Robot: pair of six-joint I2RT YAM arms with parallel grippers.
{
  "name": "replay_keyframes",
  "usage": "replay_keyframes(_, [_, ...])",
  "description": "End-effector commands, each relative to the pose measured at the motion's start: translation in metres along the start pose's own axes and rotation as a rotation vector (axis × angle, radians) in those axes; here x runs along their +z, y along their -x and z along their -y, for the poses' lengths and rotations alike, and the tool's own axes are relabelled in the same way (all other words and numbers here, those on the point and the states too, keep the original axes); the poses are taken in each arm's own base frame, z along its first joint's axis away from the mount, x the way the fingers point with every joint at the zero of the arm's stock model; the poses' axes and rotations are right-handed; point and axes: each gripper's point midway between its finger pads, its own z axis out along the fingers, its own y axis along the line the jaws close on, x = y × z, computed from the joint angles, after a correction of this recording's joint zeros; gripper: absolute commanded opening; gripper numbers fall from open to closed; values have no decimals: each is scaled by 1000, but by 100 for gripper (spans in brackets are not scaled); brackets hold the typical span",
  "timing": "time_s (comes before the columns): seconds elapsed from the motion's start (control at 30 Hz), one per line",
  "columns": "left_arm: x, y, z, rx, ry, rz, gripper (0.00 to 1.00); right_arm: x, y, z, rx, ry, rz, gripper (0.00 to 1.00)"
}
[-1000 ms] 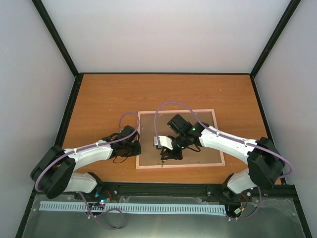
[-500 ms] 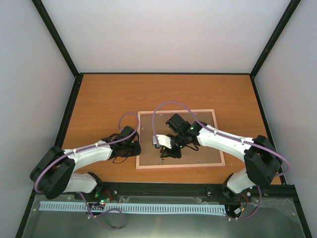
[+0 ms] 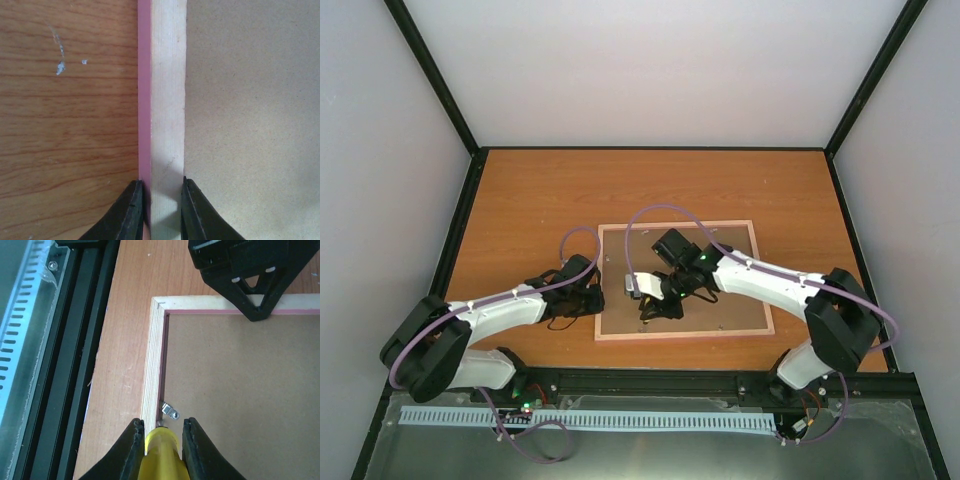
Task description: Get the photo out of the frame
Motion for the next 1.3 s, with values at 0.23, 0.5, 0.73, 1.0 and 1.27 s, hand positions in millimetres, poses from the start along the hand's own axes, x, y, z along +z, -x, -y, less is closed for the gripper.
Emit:
replay_keyframes(0.23, [9, -12, -10, -2, 25, -34, 1, 10, 21, -2, 0, 96, 51, 3])
replay_keyframes(0.5, [11, -14, -10, 0, 24, -39, 1, 11, 20, 23, 35, -35, 25, 3])
replay_keyframes(0.73, [10, -13, -11, 7, 29, -36, 1, -10, 15, 54, 51, -236, -43, 3])
replay_keyframes(1.0, [9, -13, -15, 11, 45, -29, 1, -54, 22, 68, 86, -365, -24, 3])
replay_keyframes(1.27, [-14, 29, -4, 43, 79, 80, 7, -81, -2, 66, 153, -410, -3, 3])
